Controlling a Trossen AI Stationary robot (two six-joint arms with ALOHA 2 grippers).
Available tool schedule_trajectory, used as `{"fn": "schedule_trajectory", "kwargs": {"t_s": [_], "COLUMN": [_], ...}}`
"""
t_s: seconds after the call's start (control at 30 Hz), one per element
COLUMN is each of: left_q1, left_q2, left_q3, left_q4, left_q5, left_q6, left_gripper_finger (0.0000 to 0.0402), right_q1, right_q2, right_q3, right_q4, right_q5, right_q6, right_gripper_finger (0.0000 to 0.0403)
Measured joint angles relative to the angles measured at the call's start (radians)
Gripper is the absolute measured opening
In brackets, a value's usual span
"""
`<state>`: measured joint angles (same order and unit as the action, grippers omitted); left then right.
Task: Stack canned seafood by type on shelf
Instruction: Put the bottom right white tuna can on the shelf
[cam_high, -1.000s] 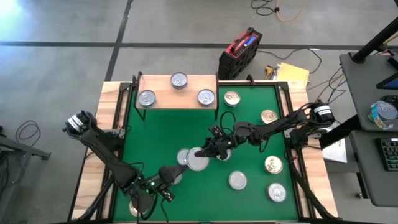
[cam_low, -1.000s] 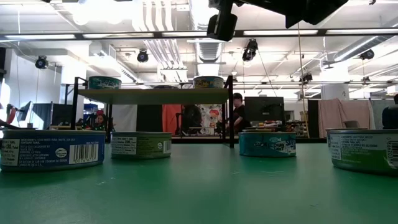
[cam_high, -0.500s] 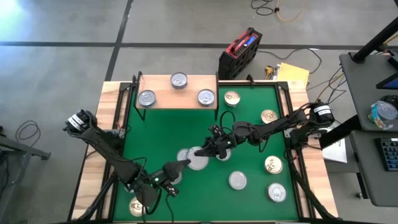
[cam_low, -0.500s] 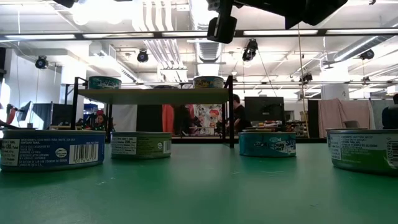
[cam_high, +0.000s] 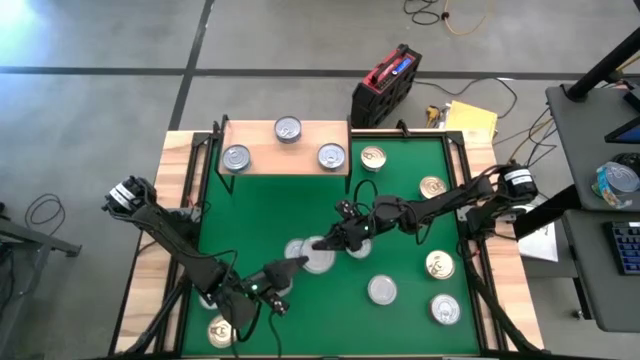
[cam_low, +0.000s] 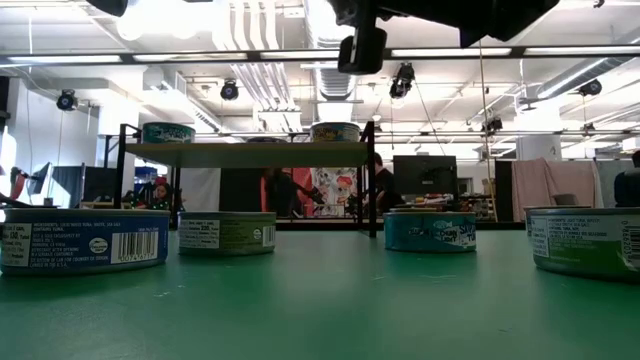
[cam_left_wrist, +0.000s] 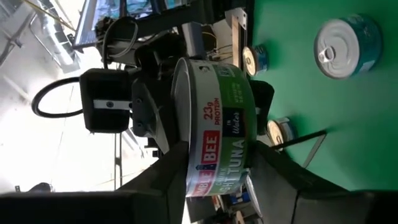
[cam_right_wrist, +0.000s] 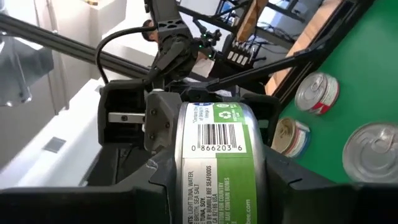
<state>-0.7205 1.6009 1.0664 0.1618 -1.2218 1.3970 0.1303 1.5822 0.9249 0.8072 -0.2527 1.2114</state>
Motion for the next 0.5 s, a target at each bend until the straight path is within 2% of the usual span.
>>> {"fn": "schedule_trajectory", "kwargs": {"t_s": [0.23, 0.4, 0.5], "left_q1": [0.003, 0.009, 0.011], "left_q2": [0.0, 0.0, 0.001], "left_q3": [-0.002, -0.001, -0.001], "left_q4": [0.074, 0.1, 0.094], "left_q5": [0.009, 0.022, 0.024], "left_q6": [0.039, 0.024, 0.033], "left_gripper_finger": [0.0127, 0.0126, 0.0127], "right_q1": [-0.004, -0.004, -0.005], "right_q2": [-0.002, -0.002, -0.002], "right_q3": [0.0, 0.004, 0.004], "right_q4": [0.0, 0.012, 0.006], "right_q5": [0.002, 0.029, 0.029], "right_q6": [0.051, 0.027, 0.027], "right_gripper_finger": [0.0128, 0.0167, 0.0163]}}
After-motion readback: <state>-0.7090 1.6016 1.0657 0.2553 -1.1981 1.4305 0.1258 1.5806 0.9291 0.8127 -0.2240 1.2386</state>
